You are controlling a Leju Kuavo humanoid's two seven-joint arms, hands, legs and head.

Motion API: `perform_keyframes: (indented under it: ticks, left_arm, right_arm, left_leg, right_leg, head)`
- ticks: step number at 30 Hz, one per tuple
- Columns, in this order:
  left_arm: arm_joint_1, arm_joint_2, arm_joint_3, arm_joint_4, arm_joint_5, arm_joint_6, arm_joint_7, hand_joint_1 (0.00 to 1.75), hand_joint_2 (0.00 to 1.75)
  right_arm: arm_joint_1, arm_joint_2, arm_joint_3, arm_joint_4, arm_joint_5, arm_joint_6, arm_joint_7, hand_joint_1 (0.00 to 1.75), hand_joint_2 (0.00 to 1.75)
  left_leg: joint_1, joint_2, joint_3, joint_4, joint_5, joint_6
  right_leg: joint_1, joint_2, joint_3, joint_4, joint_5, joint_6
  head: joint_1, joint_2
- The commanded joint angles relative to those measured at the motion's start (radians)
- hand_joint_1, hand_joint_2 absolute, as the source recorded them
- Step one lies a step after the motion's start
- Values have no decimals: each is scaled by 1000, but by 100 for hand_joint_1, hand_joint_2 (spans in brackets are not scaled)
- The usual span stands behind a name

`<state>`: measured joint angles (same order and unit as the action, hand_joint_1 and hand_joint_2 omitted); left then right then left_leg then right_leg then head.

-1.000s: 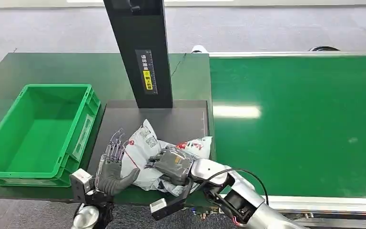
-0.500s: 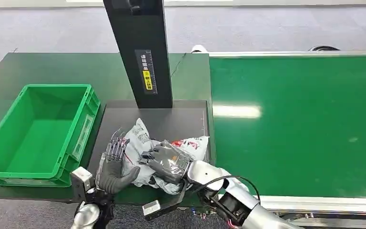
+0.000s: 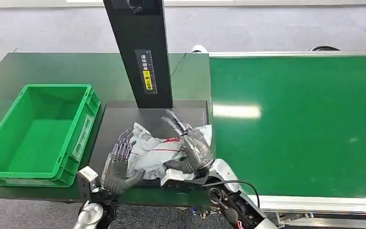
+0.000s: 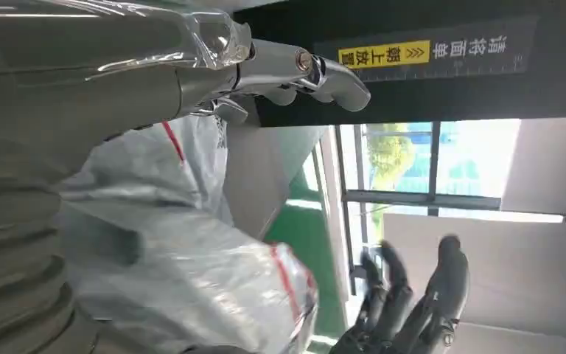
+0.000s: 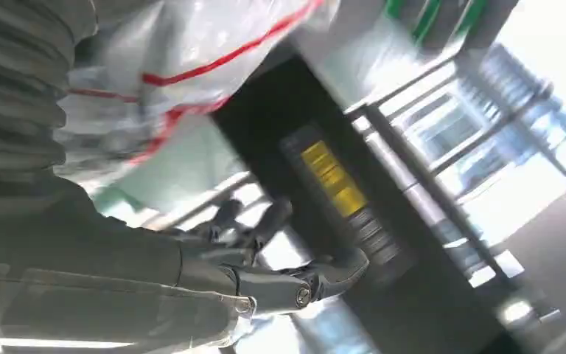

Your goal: Moved the parcel from conveyor to table for the left to box.

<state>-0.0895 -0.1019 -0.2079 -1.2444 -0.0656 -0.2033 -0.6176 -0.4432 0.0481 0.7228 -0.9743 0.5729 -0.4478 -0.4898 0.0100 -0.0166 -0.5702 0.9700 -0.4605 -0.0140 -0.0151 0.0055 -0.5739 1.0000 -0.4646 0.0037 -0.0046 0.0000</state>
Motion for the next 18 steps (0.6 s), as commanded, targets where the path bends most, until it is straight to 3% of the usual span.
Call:
perform_keyframes:
  ticks: [1,16,18]
  left_arm:
    - [-22,16,-25,40,-8,-5,13,0,175]
    - [-22,16,-25,40,-8,-5,13,0,175]
    - [-27,17,-32,44,-19,-11,15,0,175]
  right_arm:
    - [43,-9,-153,-52,-18,18,-8,0,175]
    - [43,-9,-153,-52,-18,18,-8,0,175]
    - [60,3,-204,-61,-102,68,-20,0,175]
  left_leg:
    - [1,0,1,0,0,1]
    - [1,1,1,0,0,1]
    - [0,1,1,0,0,0]
  right_leg:
    - [1,-1,2,-1,0,-1]
    - [1,-1,1,-1,0,-1]
    - [1,-1,1,-1,0,0]
  head:
    - [0,0]
    - [0,0]
    - [0,0]
